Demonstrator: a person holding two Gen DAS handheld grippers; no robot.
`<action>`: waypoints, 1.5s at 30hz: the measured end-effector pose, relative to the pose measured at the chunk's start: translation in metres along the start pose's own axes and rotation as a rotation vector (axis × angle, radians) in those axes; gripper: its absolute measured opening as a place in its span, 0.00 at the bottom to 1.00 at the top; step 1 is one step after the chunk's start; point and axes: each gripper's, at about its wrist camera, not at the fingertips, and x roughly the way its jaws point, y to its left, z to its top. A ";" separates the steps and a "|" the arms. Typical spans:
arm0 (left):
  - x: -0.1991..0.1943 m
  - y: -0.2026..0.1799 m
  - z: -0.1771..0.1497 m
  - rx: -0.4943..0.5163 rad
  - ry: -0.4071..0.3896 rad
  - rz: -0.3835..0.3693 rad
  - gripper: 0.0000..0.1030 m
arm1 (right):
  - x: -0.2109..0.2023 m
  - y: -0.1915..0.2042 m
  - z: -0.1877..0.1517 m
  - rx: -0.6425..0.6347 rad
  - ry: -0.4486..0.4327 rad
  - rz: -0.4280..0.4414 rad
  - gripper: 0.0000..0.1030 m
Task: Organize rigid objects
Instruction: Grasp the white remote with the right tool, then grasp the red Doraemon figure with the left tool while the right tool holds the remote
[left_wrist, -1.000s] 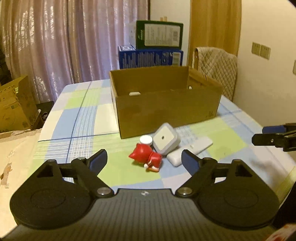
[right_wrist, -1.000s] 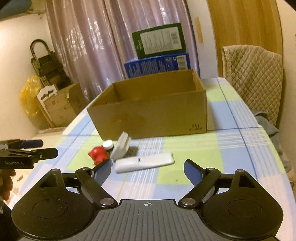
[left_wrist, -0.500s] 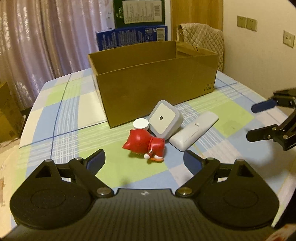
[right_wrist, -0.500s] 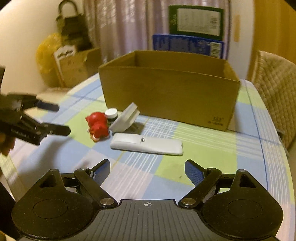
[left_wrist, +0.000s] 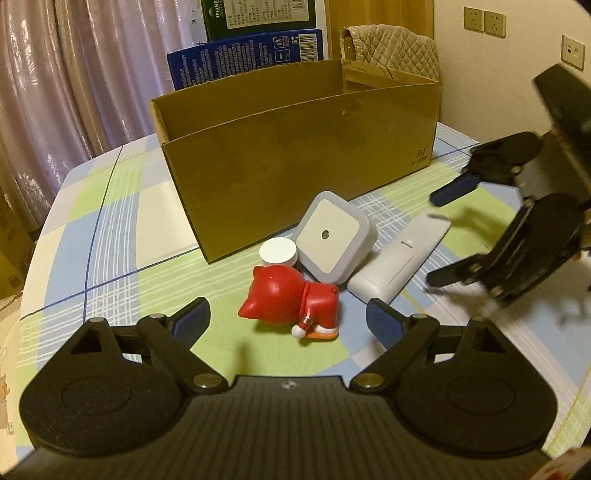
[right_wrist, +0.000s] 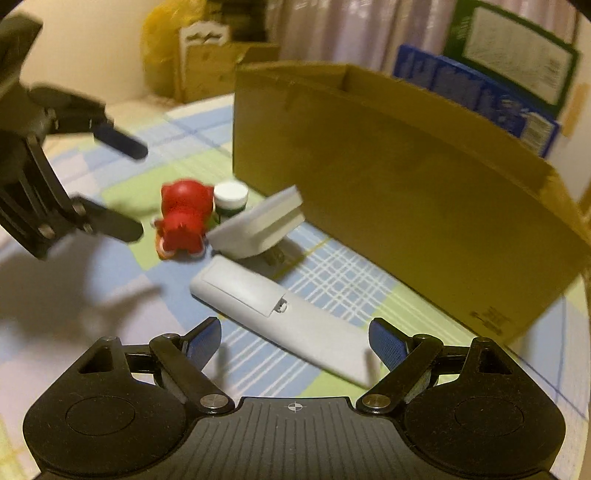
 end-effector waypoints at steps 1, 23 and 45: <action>0.000 0.001 0.000 -0.006 0.002 0.000 0.87 | 0.004 -0.001 0.000 -0.015 0.000 0.007 0.82; 0.007 0.007 0.004 -0.082 -0.004 -0.028 0.86 | -0.009 0.000 -0.005 0.208 0.059 0.059 0.34; 0.010 0.004 0.004 -0.072 -0.005 -0.029 0.87 | -0.016 0.032 -0.020 0.322 -0.045 -0.097 0.41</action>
